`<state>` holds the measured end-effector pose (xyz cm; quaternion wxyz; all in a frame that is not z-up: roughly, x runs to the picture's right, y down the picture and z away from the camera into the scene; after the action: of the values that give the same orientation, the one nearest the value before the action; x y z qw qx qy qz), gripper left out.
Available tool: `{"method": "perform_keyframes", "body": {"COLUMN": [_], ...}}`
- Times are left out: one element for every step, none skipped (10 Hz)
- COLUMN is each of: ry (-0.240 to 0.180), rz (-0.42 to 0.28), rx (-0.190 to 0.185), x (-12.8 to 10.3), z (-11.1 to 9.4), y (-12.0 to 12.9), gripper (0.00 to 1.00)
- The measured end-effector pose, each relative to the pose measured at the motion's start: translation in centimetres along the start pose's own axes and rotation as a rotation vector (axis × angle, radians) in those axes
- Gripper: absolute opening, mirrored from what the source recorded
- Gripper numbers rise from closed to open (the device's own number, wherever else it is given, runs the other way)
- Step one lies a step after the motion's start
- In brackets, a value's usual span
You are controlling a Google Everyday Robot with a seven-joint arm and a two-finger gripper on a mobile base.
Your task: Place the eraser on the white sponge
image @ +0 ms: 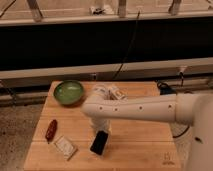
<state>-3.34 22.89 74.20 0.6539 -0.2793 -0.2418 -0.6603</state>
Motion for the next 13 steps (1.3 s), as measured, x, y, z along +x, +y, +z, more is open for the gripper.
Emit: {"method": "perform_keyframes", "body": {"ry": [-0.016, -0.03, -0.039, -0.045, -0.053, -0.059, -0.064, -0.066, -0.068, -0.069, -0.073, -0.074, -0.078], "rz": [-0.055, -0.104, -0.137, -0.165, -0.194, -0.222, -0.249, -0.276, -0.298, -0.305, -0.315, -0.323, -0.328], "rx": [-0.014, -0.027, -0.038, -0.049, -0.059, -0.065, -0.07, -0.076, -0.078, -0.08, -0.083, -0.086, -0.091], "x": [-0.1, -0.2, -0.3, -0.5, -0.8, -1.1, -1.4, -1.7, -1.9, -1.8, -1.8, -1.7, -1.5], "z": [-0.2, -0.4, -0.5, -0.6, -0.7, -0.8, -0.8, -0.8, -0.8, -0.8, -0.7, -0.7, -0.5], "y": [-2.3, -4.2, -5.3, -6.4, -7.6, -9.0, -10.4, -11.9, -13.3, -14.0, -15.2, -16.1, -16.7], "gripper": [0.0, 0.0, 0.0, 0.0, 0.0, 0.0, 0.0, 0.0, 0.0, 0.0, 0.0, 0.0, 0.04]}}
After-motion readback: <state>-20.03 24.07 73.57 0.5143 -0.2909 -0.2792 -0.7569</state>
